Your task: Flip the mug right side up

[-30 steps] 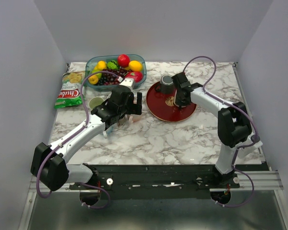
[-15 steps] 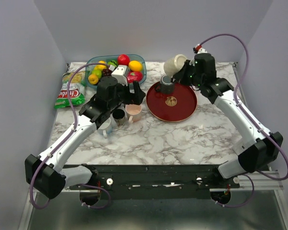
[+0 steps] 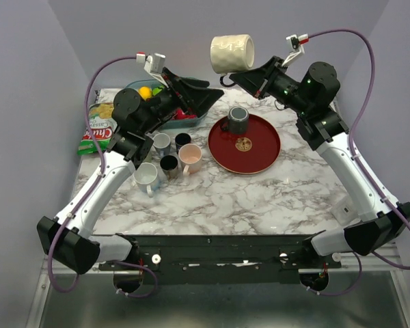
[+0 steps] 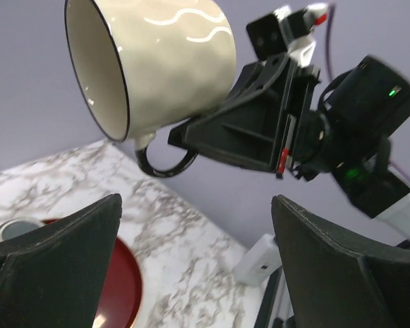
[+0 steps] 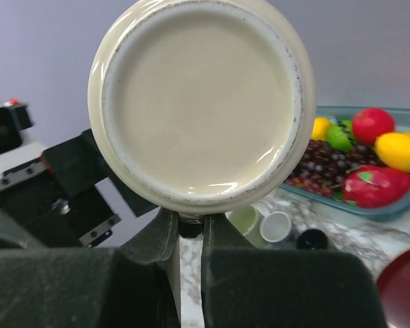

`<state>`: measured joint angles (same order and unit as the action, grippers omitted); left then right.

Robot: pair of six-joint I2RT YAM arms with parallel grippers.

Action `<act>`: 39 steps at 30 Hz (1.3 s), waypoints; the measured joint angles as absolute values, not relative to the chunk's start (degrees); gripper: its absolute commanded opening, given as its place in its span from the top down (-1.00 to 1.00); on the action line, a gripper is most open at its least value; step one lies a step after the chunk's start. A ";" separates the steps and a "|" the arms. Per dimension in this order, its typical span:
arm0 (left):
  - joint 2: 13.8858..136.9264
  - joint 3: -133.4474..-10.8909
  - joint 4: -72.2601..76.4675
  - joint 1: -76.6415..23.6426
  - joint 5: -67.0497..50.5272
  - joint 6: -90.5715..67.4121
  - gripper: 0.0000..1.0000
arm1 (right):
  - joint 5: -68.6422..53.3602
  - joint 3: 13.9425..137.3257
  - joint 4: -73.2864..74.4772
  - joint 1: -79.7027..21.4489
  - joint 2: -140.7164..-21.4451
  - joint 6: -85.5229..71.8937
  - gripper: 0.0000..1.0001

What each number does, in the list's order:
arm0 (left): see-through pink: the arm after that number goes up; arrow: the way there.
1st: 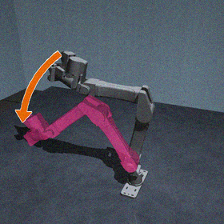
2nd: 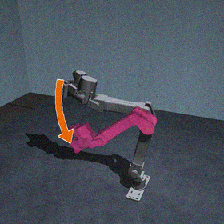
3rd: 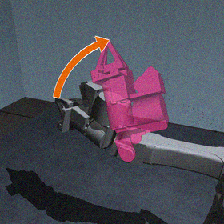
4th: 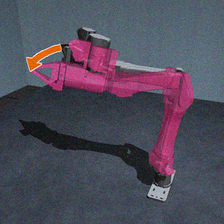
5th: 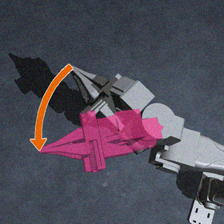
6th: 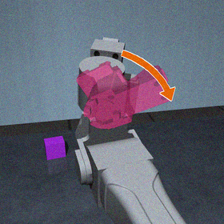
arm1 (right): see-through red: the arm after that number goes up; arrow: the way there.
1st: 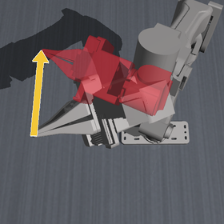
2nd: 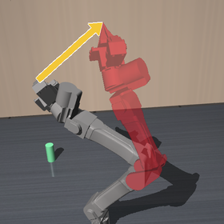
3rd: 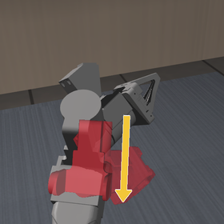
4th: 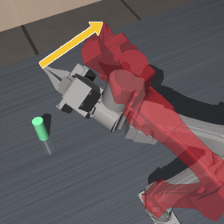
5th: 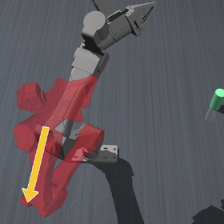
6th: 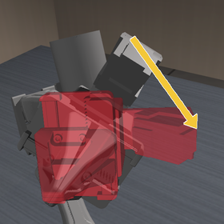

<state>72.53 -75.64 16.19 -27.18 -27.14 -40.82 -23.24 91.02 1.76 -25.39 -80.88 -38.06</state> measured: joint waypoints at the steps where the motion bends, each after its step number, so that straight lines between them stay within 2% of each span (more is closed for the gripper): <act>1: 73.32 -76.03 18.94 -26.79 -28.01 -43.35 -0.98 | -24.43 91.02 0.32 -25.39 -80.88 -39.16 0.99; 7: 78.08 -76.27 31.27 -25.06 -30.96 -58.13 -0.94 | -29.61 91.13 -6.79 -25.39 -80.88 -43.83 0.99; 9: 79.05 -76.25 33.26 -24.82 -31.53 -61.01 -0.83 | -30.85 91.57 -7.49 -25.39 -80.90 -44.56 0.99; 10: 79.46 -76.25 34.35 -24.75 -31.79 -62.48 -0.71 | -31.46 91.81 -7.77 -25.39 -80.90 -44.69 0.99; 13: 79.99 -76.27 36.77 -24.75 -32.27 -65.23 -0.49 | -33.19 92.53 -8.64 -25.39 -80.93 -45.25 0.99; 14: 80.16 -76.38 37.56 -24.75 -32.42 -65.93 -0.35 | -33.80 92.64 -9.04 -25.39 -80.95 -45.47 0.99; 17: 81.10 -77.17 39.90 -24.75 -32.93 -68.10 -0.16 | -35.35 92.73 -9.98 -25.39 -80.95 -46.00 0.99; 22: 82.63 -78.04 42.50 -24.75 -33.36 -71.02 -0.02 | -37.04 92.73 -10.63 -25.39 -81.17 -46.68 0.99; 25: 83.18 -78.35 43.22 -24.77 -33.87 -72.10 0.15 | -37.63 92.73 -10.92 -25.39 -81.41 -46.94 0.99; 30: 83.64 -78.37 43.79 -24.88 -34.44 -72.75 0.55 | -38.22 92.73 -11.29 -25.39 -81.80 -47.16 0.99; 31: 83.79 -78.39 43.99 -24.91 -34.59 -72.99 0.79 | -38.22 92.73 -11.22 -25.34 -81.87 -47.13 0.99; 32: 83.88 -78.43 44.07 -24.95 -34.61 -72.99 0.94 | -38.22 92.73 -11.22 -25.21 -81.93 -47.18 0.99; 33: 84.12 -78.67 44.07 -24.97 -34.76 -73.38 1.00 | -38.26 92.73 -11.27 -25.10 -81.97 -47.11 0.99; 37: 85.41 -80.18 44.01 -24.99 -35.40 -73.49 1.00 | -38.17 92.73 -11.07 -24.73 -81.97 -45.89 0.99; 39: 85.65 -80.31 43.62 -24.99 -35.57 -73.10 1.00 | -38.02 92.73 -10.50 -24.60 -81.97 -45.34 0.79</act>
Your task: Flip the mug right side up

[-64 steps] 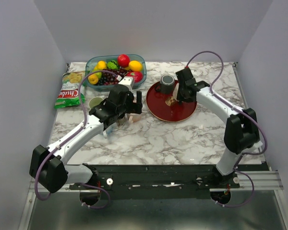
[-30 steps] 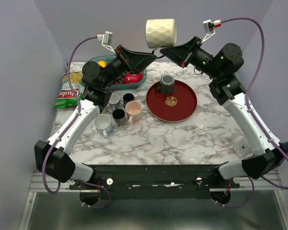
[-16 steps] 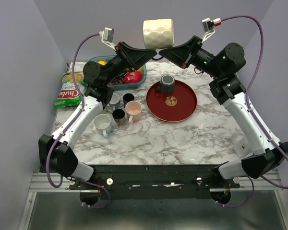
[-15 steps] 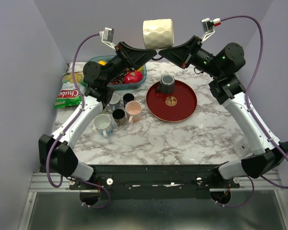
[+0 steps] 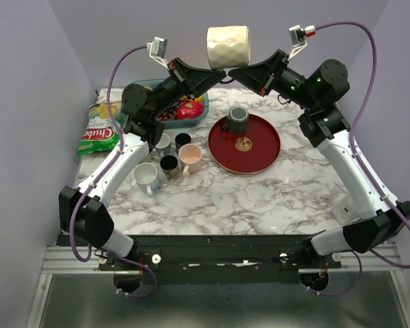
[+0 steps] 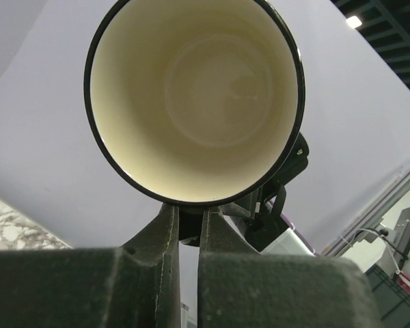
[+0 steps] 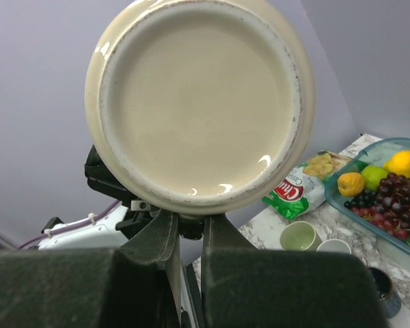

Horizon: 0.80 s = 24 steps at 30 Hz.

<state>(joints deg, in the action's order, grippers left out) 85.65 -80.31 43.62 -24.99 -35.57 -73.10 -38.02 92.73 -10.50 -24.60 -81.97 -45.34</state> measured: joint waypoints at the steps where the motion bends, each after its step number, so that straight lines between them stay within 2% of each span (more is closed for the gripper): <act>1: 85.65 -80.34 43.03 -24.99 -35.57 -72.64 1.00 | -37.78 92.73 -10.00 -24.58 -81.97 -45.06 0.65; 2: 85.62 -80.44 42.26 -24.97 -35.59 -72.07 1.00 | -37.50 92.73 -9.39 -24.58 -81.97 -44.80 0.23; 4: 85.58 -81.19 39.00 -24.99 -35.55 -69.34 1.00 | -36.32 92.73 -7.81 -24.53 -81.97 -44.14 -0.20; 5: 85.38 -81.60 36.58 -25.08 -35.40 -67.53 1.00 | -35.62 92.60 -6.81 -24.51 -81.97 -43.68 -0.51; 8: 84.42 -82.43 27.68 -25.52 -34.13 -61.45 1.00 | -32.95 91.64 -3.62 -24.80 -81.95 -41.76 -0.81; 17: 79.79 -85.08 -8.27 -26.13 -22.85 -38.59 1.00 | -17.32 86.65 11.55 -25.04 -81.69 -35.86 -0.90; 24: 74.39 -79.68 -26.52 -26.35 -14.02 -26.61 1.00 | -4.89 83.29 21.26 -23.38 -81.23 -34.33 -0.92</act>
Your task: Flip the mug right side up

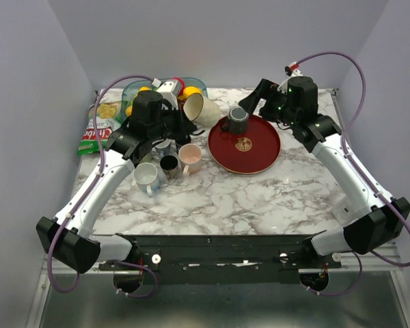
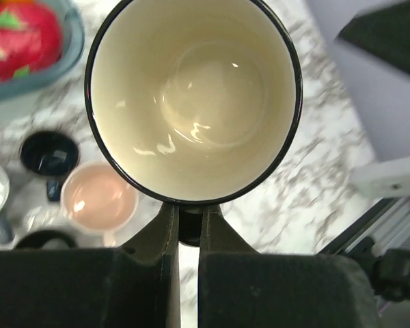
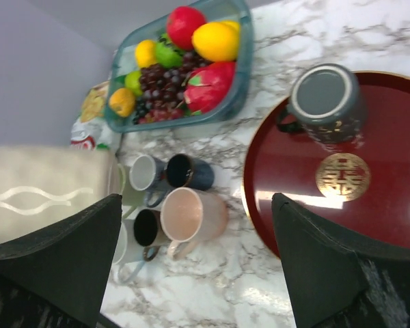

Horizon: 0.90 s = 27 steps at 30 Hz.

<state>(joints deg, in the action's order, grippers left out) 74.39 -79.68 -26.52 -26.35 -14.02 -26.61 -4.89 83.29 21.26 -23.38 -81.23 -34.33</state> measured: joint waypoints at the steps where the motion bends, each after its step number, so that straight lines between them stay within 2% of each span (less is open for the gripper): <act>1: 73.63 -78.39 -28.69 -26.79 -12.93 -25.28 1.00 | -3.88 83.29 21.85 -23.09 -81.23 -34.17 -0.91; 9: 72.99 -70.35 -38.92 -32.53 -6.22 -20.53 1.00 | 1.89 83.35 26.39 -22.13 -82.24 -32.97 -0.91; 16: 71.83 -63.00 -41.12 -37.34 -1.72 -20.86 1.00 | 2.68 83.74 29.58 -22.15 -86.04 -32.88 -0.92; 27: 60.40 -51.86 -49.56 -39.68 2.37 -27.81 1.00 | 2.79 86.28 32.10 -22.15 -89.78 -32.71 -0.91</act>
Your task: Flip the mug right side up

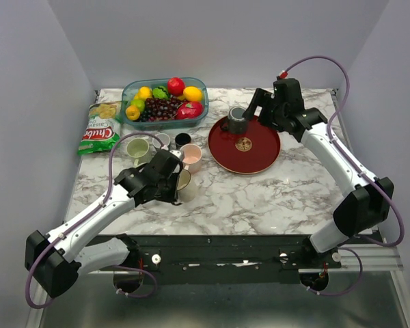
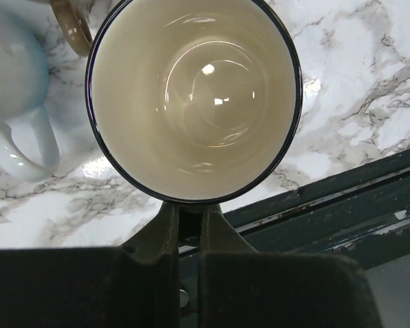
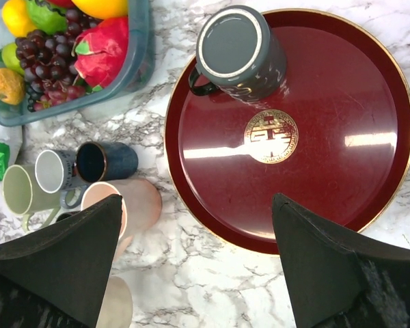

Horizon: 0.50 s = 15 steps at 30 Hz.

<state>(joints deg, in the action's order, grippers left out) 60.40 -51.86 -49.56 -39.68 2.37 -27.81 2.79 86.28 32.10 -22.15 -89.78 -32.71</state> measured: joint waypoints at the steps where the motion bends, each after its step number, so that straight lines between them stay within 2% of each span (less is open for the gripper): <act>1: 60.14 -51.31 -49.74 -39.92 2.50 -28.80 1.00 | 2.79 86.54 32.53 -22.15 -90.04 -32.60 -0.91; 15: 59.96 -46.04 -57.98 -44.29 11.38 -48.38 1.00 | 2.92 88.84 34.87 -22.00 -92.49 -31.94 -0.92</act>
